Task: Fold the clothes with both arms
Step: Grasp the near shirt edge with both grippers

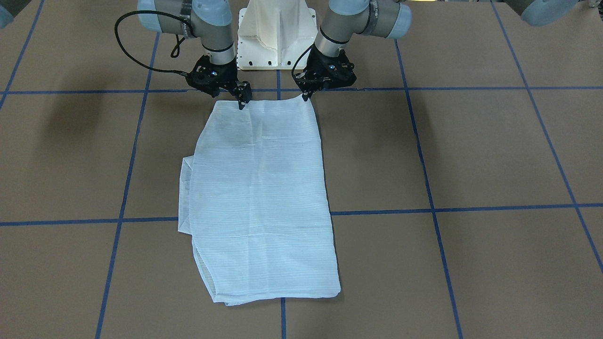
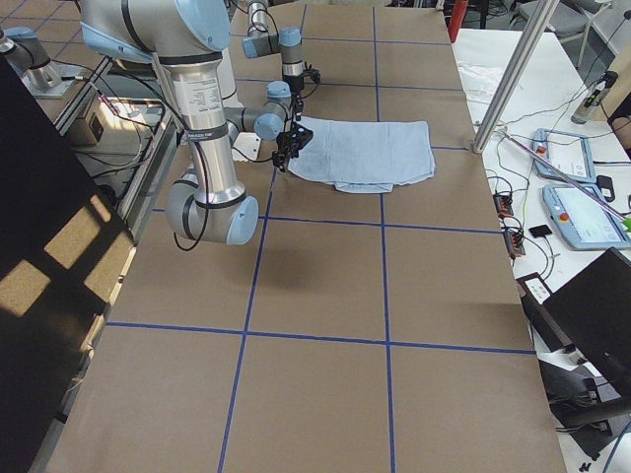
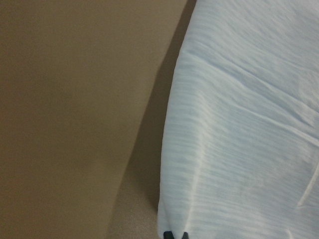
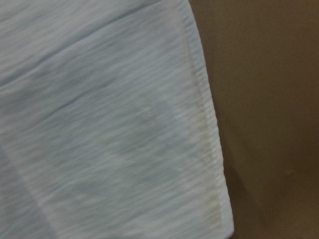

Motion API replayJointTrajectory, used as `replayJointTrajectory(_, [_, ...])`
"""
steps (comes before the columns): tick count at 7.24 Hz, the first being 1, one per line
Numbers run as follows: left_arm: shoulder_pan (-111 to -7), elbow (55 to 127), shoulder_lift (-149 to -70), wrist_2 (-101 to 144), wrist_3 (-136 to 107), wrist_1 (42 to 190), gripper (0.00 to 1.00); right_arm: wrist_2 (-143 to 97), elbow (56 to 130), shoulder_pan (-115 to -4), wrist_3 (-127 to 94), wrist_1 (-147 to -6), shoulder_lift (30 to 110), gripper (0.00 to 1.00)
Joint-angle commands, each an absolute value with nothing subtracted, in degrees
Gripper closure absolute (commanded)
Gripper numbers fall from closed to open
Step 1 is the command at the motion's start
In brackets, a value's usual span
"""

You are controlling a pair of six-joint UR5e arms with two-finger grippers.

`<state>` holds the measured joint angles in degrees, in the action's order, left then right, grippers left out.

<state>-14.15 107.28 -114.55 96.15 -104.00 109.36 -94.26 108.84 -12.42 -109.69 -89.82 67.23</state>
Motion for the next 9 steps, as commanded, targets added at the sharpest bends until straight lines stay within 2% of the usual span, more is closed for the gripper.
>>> replayJointTrajectory(1, [-14.15,107.14,-114.52,96.15,-103.89,109.42,1.00,-94.31,108.20,-12.30,-109.69,-89.82,66.54,0.00])
replayJointTrajectory(3, [-14.15,107.14,-114.52,96.15,-103.71,109.42,1.00,-94.31,107.93,-12.13,-109.69,-90.00,66.53,0.02])
replayJointTrajectory(4, [-14.15,107.14,-114.61,96.15,-103.71,109.42,1.00,-94.39,107.93,-12.13,-109.69,-90.09,66.53,0.12])
replayJointTrajectory(5, [-14.15,107.14,-114.52,96.15,-103.71,109.42,1.00,-94.39,107.93,-12.13,-109.69,-90.09,66.53,0.28])
replayJointTrajectory(6, [-14.15,107.14,-114.52,96.15,-103.71,109.42,1.00,-94.48,107.93,-12.13,-109.60,-90.09,66.53,0.52])
replayJointTrajectory(7, [-14.15,107.14,-114.61,96.07,-103.71,109.42,1.00,-94.40,108.02,-12.13,-109.60,-90.09,66.53,0.65])
replayJointTrajectory(9, [-14.15,107.14,-114.52,96.06,-103.71,109.42,1.00,-94.48,108.19,-12.22,-109.51,-90.09,66.53,0.76])
